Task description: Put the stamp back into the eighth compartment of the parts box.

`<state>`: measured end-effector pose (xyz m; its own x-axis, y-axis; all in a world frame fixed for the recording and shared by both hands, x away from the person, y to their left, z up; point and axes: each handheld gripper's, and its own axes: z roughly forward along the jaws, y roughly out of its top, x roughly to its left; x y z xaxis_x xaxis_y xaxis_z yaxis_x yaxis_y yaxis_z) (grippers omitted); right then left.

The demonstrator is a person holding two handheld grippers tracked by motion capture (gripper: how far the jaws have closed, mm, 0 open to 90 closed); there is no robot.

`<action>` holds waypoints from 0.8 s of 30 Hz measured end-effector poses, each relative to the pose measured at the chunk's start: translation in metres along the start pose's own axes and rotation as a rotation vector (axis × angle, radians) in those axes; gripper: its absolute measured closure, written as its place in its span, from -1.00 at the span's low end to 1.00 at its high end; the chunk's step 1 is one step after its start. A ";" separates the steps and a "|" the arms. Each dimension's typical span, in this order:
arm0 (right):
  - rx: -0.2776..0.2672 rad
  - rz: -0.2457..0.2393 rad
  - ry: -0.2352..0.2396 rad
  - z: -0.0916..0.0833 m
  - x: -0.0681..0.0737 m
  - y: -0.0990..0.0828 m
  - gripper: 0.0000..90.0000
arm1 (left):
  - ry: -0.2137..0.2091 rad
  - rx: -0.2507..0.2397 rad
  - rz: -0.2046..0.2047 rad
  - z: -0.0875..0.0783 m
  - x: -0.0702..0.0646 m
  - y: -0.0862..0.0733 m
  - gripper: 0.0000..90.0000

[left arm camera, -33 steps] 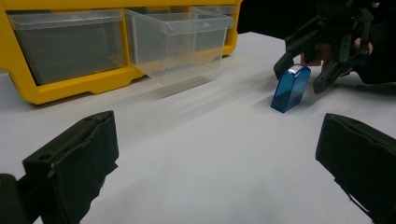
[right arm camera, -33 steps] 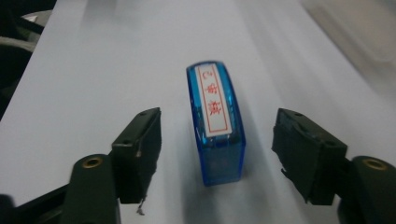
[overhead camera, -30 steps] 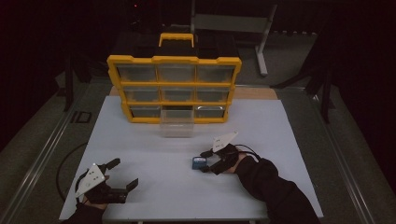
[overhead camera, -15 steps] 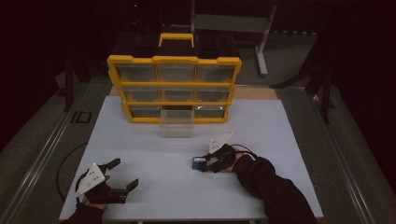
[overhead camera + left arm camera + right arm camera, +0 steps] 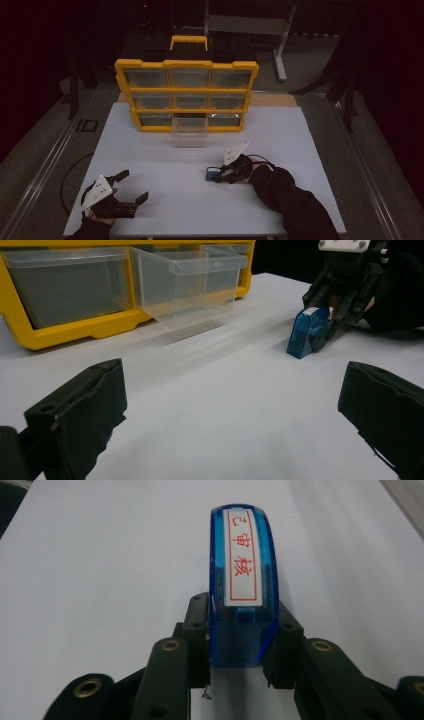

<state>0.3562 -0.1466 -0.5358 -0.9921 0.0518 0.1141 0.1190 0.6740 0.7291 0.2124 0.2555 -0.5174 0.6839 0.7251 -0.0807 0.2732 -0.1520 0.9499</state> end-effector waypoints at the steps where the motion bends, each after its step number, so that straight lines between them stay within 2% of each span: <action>1: 0.002 -0.001 0.001 0.000 0.000 0.000 0.54 | 0.000 -0.001 0.001 0.000 0.000 0.000 -0.99; 13: 0.008 -0.018 0.017 -0.011 0.004 0.010 0.55 | 0.001 0.001 0.002 0.000 0.000 0.000 -0.99; 24: 0.001 -0.046 0.009 -0.024 0.007 0.022 0.55 | 0.000 0.003 0.000 0.000 0.000 0.000 -0.99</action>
<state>0.3528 -0.1496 -0.5030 -0.9962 0.0139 0.0863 0.0730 0.6762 0.7331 0.2126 0.2552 -0.5178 0.6837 0.7252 -0.0807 0.2756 -0.1542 0.9488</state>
